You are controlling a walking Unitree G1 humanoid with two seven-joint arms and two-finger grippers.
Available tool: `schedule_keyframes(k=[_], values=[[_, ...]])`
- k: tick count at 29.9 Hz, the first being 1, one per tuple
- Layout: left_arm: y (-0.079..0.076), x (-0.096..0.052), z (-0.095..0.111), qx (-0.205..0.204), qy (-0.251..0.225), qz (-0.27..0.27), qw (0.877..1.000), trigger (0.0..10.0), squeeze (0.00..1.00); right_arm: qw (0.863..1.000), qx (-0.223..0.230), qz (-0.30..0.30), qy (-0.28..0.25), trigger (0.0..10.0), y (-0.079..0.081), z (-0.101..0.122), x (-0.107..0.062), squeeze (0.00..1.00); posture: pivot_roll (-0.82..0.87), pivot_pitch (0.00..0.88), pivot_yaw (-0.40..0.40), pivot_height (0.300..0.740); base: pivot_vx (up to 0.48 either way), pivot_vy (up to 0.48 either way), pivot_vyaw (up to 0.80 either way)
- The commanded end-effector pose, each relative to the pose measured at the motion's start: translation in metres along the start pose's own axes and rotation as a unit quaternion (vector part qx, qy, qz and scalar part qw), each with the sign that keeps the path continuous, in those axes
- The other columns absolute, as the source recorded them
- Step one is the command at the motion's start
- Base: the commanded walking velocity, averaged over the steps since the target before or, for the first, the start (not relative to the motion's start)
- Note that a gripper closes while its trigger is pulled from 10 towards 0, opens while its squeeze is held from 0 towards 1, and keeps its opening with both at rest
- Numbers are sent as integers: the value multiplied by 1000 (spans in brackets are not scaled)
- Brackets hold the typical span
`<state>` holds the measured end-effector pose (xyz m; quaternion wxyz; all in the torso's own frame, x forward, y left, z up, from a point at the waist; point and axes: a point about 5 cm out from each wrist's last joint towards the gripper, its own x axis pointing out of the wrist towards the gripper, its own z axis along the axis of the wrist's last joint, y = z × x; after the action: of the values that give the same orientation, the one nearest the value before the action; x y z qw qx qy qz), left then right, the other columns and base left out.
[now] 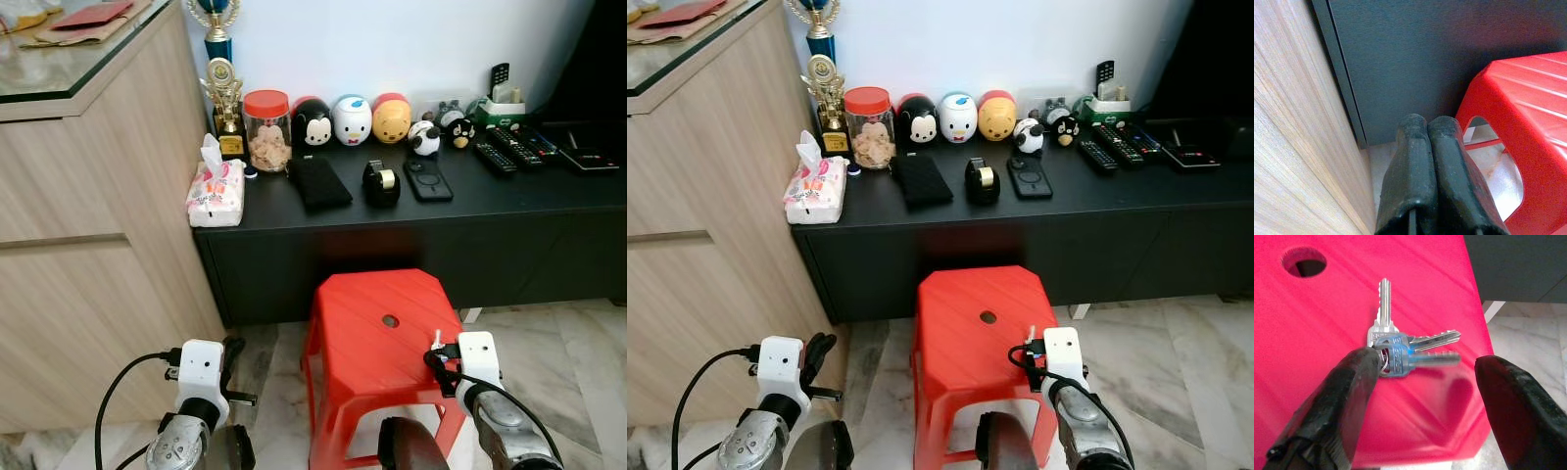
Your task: Hang keys on a hook
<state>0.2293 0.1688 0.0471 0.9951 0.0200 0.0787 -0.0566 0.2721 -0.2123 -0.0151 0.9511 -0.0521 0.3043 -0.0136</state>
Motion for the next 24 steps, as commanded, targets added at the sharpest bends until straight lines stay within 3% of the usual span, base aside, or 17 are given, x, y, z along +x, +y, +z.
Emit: schedule_keyframes(k=[1,9,12,20,24], values=[[2,0,1,5,-1,0,1000,10000,0,1000,1,2,-2,10000,-2,4,1,0,-18,0,-5,570,0,0,0],[2,1,2,6,-3,0,1000,10000,0,1000,-2,9,-2,10000,-3,4,2,0,-14,0,-5,570,0,0,0],[2,1,3,6,-4,0,1000,10000,0,998,30,5,-54,10000,-5,17,2,0,-15,0,0,570,0,0,0],[2,2,3,8,-5,-3,1000,10000,0,995,56,8,-88,10000,-5,25,2,0,-10,0,0,570,0,0,0],[2,2,3,8,-5,-3,1000,10000,0,998,5,40,-49,10000,5,15,3,0,-9,0,-1,570,0,0,0]])
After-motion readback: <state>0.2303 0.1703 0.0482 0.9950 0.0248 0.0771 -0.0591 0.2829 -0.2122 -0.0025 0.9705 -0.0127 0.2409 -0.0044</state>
